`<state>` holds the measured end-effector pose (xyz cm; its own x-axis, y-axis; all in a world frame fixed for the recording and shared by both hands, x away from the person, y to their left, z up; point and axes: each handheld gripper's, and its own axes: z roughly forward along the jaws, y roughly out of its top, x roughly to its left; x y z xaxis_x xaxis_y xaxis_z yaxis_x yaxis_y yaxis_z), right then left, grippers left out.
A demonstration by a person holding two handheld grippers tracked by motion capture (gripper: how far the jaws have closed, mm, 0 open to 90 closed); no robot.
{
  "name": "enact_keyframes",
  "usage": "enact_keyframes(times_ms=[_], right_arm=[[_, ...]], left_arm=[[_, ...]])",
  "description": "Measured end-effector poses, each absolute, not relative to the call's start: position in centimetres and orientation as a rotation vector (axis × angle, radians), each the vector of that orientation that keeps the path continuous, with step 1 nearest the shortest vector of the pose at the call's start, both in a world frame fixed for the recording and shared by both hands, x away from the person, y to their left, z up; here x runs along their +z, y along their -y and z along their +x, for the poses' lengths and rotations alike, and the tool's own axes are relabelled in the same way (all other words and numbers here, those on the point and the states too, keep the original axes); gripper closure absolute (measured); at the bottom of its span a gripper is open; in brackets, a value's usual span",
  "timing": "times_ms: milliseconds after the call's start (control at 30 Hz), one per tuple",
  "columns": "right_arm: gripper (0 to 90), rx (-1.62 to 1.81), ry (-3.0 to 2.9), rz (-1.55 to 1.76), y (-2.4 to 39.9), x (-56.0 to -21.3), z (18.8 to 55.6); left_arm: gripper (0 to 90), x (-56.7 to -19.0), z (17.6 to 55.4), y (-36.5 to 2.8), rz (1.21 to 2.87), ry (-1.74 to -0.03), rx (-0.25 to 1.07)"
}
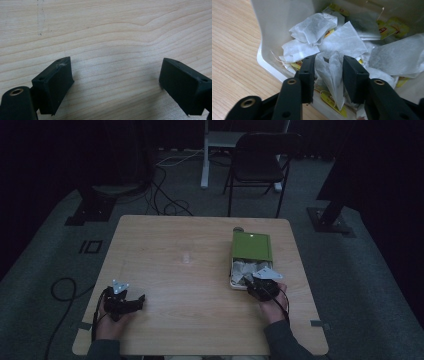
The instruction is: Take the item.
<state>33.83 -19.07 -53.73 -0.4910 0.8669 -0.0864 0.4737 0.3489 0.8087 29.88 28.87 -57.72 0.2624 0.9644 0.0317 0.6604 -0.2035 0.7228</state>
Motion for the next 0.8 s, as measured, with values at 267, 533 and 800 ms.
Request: enact_keyframes(times_ms=[267, 533, 800], right_arm=[[73.9, 1.010, -2.101, 1.169, 19.2, -53.7, 33.9], [79.0, 1.029, -2.086, 1.158, 19.2, -53.3, 33.7], [80.4, 1.055, -2.067, 1.146, 19.2, -52.6, 33.3]], left_arm=[[12.3, -57.7, 29.9, -28.9, 1.946, -1.466, 0.664], [12.3, -57.7, 29.9, -28.9, 1.946, -1.465, 0.664], [12.3, -57.7, 29.9, -28.9, 1.946, -1.466, 0.664]])
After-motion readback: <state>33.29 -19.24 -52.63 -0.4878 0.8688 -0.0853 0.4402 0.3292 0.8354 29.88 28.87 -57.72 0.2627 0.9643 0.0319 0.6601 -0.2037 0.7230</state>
